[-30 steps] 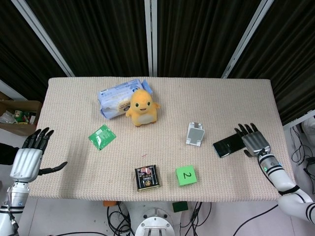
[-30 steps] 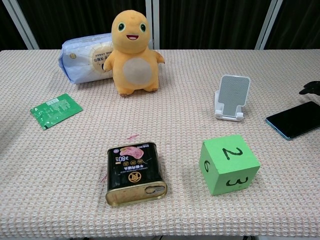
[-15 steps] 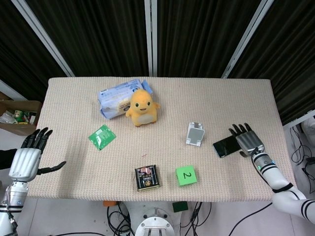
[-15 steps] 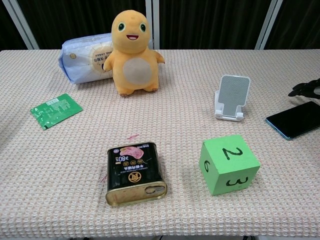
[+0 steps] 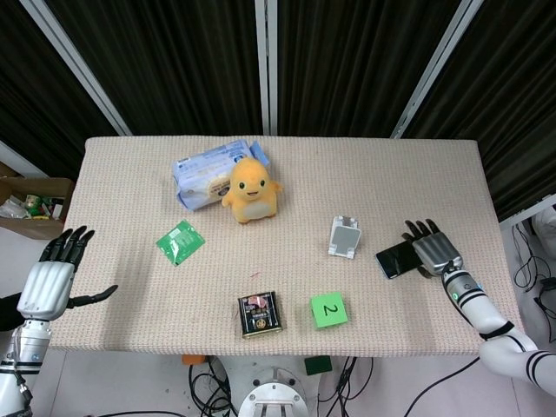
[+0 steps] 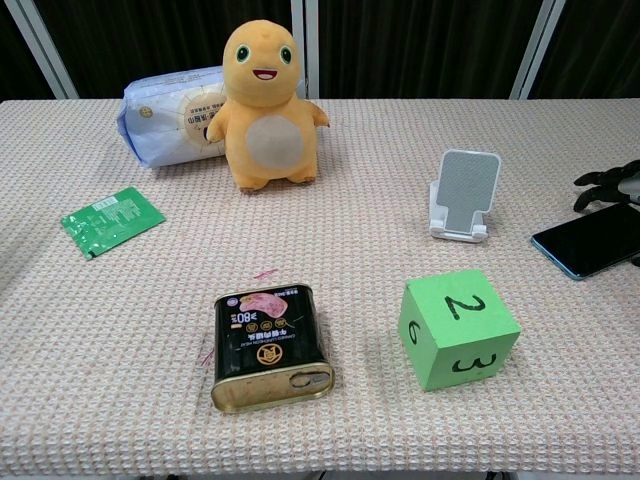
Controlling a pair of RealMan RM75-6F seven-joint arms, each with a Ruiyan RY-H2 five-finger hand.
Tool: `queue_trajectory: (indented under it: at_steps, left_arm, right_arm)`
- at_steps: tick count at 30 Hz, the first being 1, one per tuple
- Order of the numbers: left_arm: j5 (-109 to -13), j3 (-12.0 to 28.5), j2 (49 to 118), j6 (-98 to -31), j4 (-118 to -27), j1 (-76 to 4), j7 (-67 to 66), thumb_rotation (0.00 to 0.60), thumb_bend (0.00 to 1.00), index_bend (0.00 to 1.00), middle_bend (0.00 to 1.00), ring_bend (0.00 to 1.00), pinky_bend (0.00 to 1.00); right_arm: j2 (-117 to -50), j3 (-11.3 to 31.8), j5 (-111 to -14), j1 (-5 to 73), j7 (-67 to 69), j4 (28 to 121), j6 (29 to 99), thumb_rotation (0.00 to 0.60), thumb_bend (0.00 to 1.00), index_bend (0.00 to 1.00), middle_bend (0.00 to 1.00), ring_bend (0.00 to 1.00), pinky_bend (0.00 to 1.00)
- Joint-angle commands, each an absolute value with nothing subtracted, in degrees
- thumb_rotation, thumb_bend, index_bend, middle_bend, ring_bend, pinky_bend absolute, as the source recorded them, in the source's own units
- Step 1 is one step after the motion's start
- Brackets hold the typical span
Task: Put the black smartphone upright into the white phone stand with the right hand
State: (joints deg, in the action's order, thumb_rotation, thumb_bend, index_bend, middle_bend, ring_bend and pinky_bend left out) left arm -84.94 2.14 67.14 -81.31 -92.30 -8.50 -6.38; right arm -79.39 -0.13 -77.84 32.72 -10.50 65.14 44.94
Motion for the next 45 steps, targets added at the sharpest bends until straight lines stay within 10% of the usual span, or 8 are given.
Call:
queue_trajectory:
  at_steps: [1,15,24,45]
  left_arm:
    - [-84.88,2.16,67.19,-81.29,-92.21,-8.51,-6.25,0.190,0.05,0.06,0.05,0.02,0.13]
    - [-84.55,2.10,67.31,-81.24,-92.02,-8.42,-6.09,0.190,0.05,0.06,0.05,0.02,0.13]
    - [-84.48,2.06,67.39,-81.20,-91.86,-8.38,-5.55,0.192,0.05,0.06,0.05,0.02,0.13]
    - [-84.41,1.92,67.49,-81.11,-91.46,-8.27,-4.53,0.197,0.05,0.06,0.05,0.02,0.14]
  right_arm:
    - [-79.69,-0.33,-78.51,32.59,-9.63,64.58,45.48,0.600,0.24,0.31,0.00,0.00,0.00]
    - [-80.77,-0.96,-81.99,31.42,-3.99,62.57,49.50,0.600,0.32,0.60,0.01,0.00,0.00]
    - [-79.53,-2.98,-88.11,31.30,8.76,61.61,53.05,0.600,0.65,0.75,0.10,0.00,0.00]
    - [-80.91,-3.91,-92.15,29.83,13.93,56.37,60.13,0.600,0.79,0.81,0.52,0.48,0.08]
